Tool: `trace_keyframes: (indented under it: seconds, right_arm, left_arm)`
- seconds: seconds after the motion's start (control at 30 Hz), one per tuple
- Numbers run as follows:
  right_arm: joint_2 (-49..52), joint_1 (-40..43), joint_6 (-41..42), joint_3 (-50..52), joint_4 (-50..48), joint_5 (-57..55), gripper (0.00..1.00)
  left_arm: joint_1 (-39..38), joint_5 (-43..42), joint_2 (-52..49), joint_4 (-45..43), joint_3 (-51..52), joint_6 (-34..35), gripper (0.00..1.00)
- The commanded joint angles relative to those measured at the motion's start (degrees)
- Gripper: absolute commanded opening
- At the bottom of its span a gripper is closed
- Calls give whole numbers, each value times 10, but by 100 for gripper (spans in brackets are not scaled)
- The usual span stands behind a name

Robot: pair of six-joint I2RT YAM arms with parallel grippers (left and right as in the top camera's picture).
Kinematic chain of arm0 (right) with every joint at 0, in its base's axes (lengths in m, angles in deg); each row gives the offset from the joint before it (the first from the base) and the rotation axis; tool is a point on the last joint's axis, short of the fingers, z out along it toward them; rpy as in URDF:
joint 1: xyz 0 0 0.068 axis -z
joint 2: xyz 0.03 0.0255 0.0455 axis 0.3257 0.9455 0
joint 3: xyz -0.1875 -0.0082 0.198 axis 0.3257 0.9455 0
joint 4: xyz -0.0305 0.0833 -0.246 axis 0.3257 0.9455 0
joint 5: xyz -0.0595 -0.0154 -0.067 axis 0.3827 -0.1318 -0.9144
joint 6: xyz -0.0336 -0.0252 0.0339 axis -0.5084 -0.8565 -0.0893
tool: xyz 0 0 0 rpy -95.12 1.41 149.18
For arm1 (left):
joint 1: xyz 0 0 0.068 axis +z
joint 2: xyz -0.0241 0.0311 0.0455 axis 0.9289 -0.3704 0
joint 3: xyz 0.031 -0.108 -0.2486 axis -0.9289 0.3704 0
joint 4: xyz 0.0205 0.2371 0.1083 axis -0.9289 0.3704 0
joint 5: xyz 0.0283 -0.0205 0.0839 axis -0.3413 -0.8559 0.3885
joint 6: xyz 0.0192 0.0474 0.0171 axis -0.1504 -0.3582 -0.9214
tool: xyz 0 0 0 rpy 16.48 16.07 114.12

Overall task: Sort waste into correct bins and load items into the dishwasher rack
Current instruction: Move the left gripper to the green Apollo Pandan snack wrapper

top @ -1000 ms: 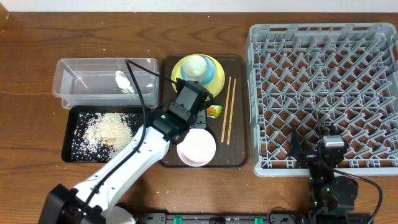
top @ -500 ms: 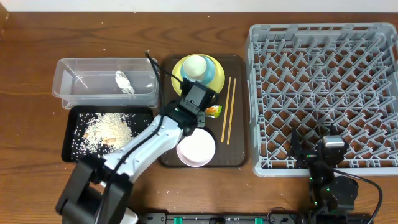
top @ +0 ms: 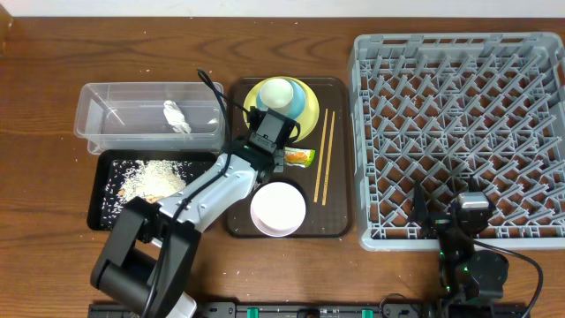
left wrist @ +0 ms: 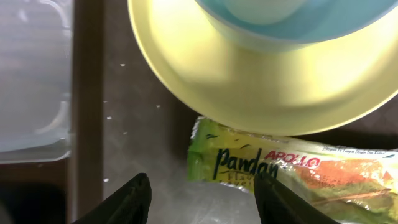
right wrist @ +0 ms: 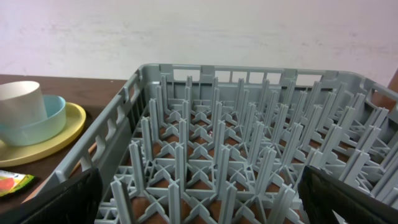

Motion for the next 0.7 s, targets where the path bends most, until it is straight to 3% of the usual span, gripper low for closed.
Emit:
trace_keyframes:
  seconds: [0.0, 0.37, 0.53, 0.67]
  right_arm:
    - [-2, -2, 3, 1, 2, -2, 99]
    - [-2, -2, 3, 1, 2, -2, 99]
    - [-2, -2, 3, 1, 2, -2, 99]
    - [-2, -2, 3, 1, 2, -2, 99]
  left_arm:
    - [2, -25, -20, -3, -9, 6, 57]
    - [3, -27, -64, -14, -9, 6, 55]
    - [3, -27, -65, -6, -9, 6, 29]
    - [3, -21, -65, 8, -9, 6, 19]
